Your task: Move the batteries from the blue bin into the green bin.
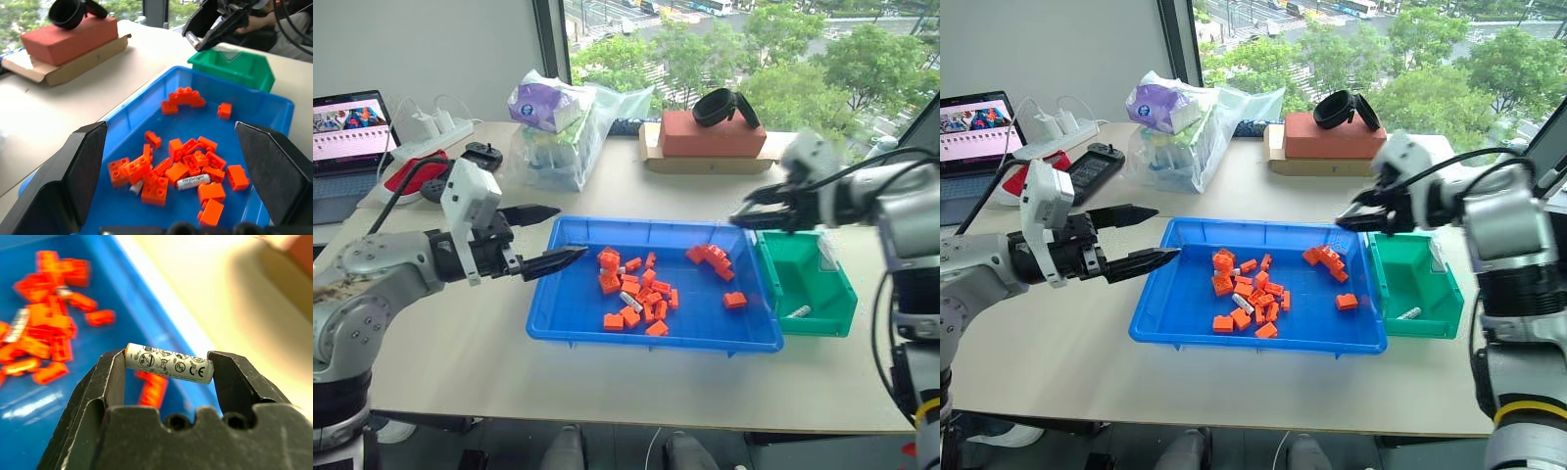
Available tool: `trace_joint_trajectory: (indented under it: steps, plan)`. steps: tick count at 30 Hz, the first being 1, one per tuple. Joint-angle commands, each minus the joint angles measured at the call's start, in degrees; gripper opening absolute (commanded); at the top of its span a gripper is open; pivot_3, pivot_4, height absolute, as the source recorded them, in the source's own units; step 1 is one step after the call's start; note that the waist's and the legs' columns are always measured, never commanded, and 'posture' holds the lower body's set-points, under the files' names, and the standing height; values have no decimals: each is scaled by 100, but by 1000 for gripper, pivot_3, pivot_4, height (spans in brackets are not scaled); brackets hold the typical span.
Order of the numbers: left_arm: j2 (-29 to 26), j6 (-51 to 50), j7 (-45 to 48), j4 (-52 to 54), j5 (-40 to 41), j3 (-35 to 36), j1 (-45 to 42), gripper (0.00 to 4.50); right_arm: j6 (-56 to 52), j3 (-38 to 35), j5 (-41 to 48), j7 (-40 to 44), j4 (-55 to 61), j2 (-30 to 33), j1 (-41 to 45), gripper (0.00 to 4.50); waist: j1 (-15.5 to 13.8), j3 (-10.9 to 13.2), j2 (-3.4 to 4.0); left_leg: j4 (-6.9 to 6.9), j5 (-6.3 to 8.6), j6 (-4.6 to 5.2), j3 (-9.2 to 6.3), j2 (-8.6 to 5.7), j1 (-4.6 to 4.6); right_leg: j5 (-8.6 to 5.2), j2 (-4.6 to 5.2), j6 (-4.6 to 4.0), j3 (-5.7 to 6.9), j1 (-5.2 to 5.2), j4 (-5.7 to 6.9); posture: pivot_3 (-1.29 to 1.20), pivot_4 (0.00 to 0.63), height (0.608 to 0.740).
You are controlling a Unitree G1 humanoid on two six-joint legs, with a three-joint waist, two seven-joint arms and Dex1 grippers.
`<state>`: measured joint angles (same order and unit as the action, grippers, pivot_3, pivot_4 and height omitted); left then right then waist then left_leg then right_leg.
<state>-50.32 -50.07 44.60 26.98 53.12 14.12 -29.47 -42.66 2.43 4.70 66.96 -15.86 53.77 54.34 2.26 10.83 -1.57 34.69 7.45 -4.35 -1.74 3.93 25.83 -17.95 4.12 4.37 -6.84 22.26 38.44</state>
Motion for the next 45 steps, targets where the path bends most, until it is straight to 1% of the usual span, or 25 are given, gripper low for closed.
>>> trace_joint_trajectory:
  steps: [1,5,8,12,14,15,17,18,19,22,25,29,33,36,38,41,44,45]
  plan:
    - [-68,-1,217,-42,110,-113,-254,4500,259,-169,30,93,-180,409,-215,2521,32,0,0,-1,1,2,0,0,0,0,0,0,0,0,-1,0,150,740]
    - [-53,62,316,-209,-28,-295,-458,4500,453,-178,152,366,-52,705,-981,2521,96,0,1,-2,1,3,0,1,-4,0,-5,0,-6,1,3,0,150,740]
    - [-45,83,376,-279,-90,-377,-524,4500,372,-160,219,318,93,643,-1283,2521,129,2,3,4,1,3,1,1,-6,0,-4,1,-6,-3,5,0,150,740]
    - [-42,108,475,-315,-245,-536,-582,4500,474,17,49,162,147,584,-1552,2521,151,2,4,6,0,1,1,0,-6,1,-3,2,-8,-3,9,0,150,740]
    - [-58,111,501,-347,-302,-560,-606,4500,499,24,18,54,95,557,-1492,3530,151,2,4,6,0,1,1,0,-6,1,-3,2,-8,-3,9,0,150,740]
    - [-66,112,512,-361,-327,-564,-615,4500,501,22,17,16,78,556,-1453,3649,150,2,4,6,0,1,1,0,-6,1,-3,2,-8,-3,9,0,150,740]
    - [-114,105,527,-373,-394,-571,-604,4500,564,14,-25,-35,85,626,-1364,4324,142,2,4,6,0,1,1,0,-6,1,-3,2,-8,-3,9,0,150,740]
    - [-148,96,536,-370,-432,-564,-584,4500,577,18,-45,-14,121,699,-1298,4485,142,2,4,6,0,1,1,0,-6,1,-2,2,-8,-3,9,0,150,740]
    - [-169,88,544,-368,-461,-557,-570,4500,583,21,-59,4,144,749,-1251,4485,139,3,4,7,0,1,2,0,-6,0,-2,3,-8,-3,9,0,150,740]
    - [-283,95,544,-341,-523,-431,-422,4500,528,52,89,415,619,1009,-1201,4485,126,5,8,4,0,1,1,0,-5,0,-2,3,-8,-2,8,0,150,740]
    - [-472,103,618,-304,-593,-326,-198,4500,418,48,303,586,1075,973,-974,4485,174,6,9,4,0,2,2,1,-6,0,-3,3,-8,-1,8,0,150,740]
    - [-722,134,679,-319,-731,-114,138,4500,149,132,884,774,1967,484,-597,4485,192,6,9,2,0,1,1,4,-13,0,-8,2,-10,-2,12,0,150,740]
    - [-893,173,710,-355,-850,93,426,4500,-368,548,1149,635,2511,-137,-375,4485,158,6,9,2,0,1,1,4,-12,0,-6,2,-8,-2,13,0,150,740]
    - [-1098,161,790,-210,-949,285,804,4500,-1016,1064,1312,349,3036,-740,-392,4485,141,6,9,3,0,1,-1,4,-7,0,-6,2,-6,-1,11,0,150,740]
    - [-1126,97,758,-78,-873,446,968,4500,-1480,1202,1289,-72,3101,-1114,-292,4485,129,6,9,3,0,1,-1,4,-1,0,-6,2,-5,4,12,0,150,740]
    - [-1141,-13,651,132,-748,712,1216,4500,-2097,1437,1332,-498,3393,-1480,-229,4485,100,7,8,4,-1,0,-4,4,2,1,-6,1,-2,7,15,0,150,740]
    - [-1131,-108,585,278,-662,909,1384,4500,-2731,1619,1536,-708,3611,-1738,-131,4485,41,7,8,4,0,0,-3,4,3,0,-5,1,-2,7,14,0,150,740]
    - [-1127,-137,557,323,-639,972,1437,4500,-2995,1662,1621,-805,3579,-1941,-47,4485,33,7,8,3,0,0,-3,4,3,0,-6,1,-1,8,14,0,150,740]
